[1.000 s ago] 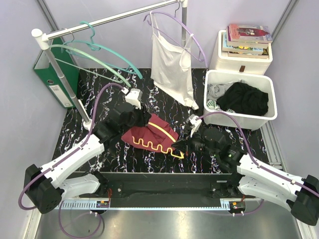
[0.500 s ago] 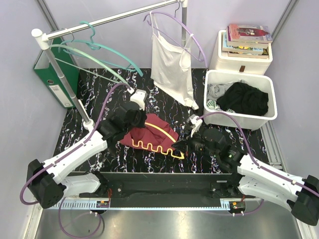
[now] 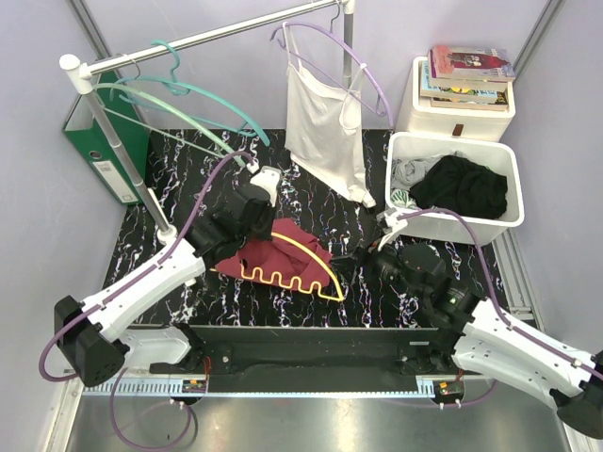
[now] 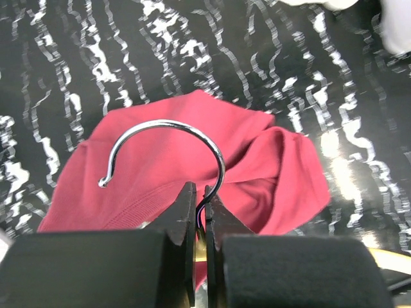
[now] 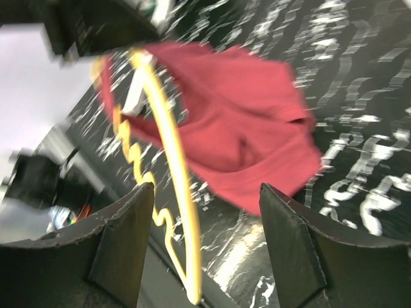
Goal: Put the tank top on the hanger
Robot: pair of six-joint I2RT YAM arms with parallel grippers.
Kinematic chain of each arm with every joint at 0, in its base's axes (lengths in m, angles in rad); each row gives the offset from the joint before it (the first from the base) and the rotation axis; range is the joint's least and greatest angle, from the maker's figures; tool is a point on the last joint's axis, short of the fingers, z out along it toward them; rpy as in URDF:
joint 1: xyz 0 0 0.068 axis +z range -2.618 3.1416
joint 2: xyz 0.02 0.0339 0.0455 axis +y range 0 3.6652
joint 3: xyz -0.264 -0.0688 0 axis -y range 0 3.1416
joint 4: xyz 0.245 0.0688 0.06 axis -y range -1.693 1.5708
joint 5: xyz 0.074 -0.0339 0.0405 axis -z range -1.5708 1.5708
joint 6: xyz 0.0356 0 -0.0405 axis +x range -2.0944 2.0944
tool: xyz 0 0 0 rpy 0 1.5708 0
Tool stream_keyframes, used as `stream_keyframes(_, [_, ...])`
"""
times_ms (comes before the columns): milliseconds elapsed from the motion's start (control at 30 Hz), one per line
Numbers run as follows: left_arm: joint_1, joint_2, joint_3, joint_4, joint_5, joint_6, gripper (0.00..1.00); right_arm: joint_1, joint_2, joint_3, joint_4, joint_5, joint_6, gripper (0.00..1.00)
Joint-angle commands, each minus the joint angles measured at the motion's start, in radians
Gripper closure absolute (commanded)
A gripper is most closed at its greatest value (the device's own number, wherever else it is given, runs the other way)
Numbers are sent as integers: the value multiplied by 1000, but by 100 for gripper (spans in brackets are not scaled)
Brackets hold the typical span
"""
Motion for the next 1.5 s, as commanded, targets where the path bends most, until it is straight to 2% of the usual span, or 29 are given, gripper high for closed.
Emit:
stream_keyframes(0, [-2, -60, -26, 18, -91, 65, 100, 5, 24, 89, -122, 231, 61, 27])
stream_keyframes(100, [-1, -122, -82, 67, -103, 81, 100, -24, 113, 115, -134, 253, 84, 28])
stream_keyframes(267, [-2, -173, -112, 88, -106, 87, 100, -136, 281, 132, -57, 92, 137, 30])
stream_keyframes(500, [-1, -186, -117, 88, -89, 96, 100, -139, 580, 124, 131, -72, 210, 27])
stream_keyframes(533, [-1, -188, -119, 88, -86, 96, 100, -138, 604, 117, 192, -106, 211, 27])
stream_keyframes(667, [-2, -196, -120, 87, -77, 96, 100, -138, 736, 114, 257, -152, 229, 30])
stream_keyframes(733, [-2, -197, -120, 88, -79, 96, 100, -138, 769, 115, 292, -184, 240, 35])
stream_keyframes(833, [-2, -200, -120, 88, -79, 96, 100, -138, 816, 126, 306, -198, 254, 38])
stream_keyframes(1100, [-2, -200, -123, 88, -74, 99, 100, -136, 901, 149, 292, -189, 262, 38])
stream_keyframes(1467, [-2, -196, -122, 88, -62, 101, 100, -122, 973, 166, 375, -226, 276, 41])
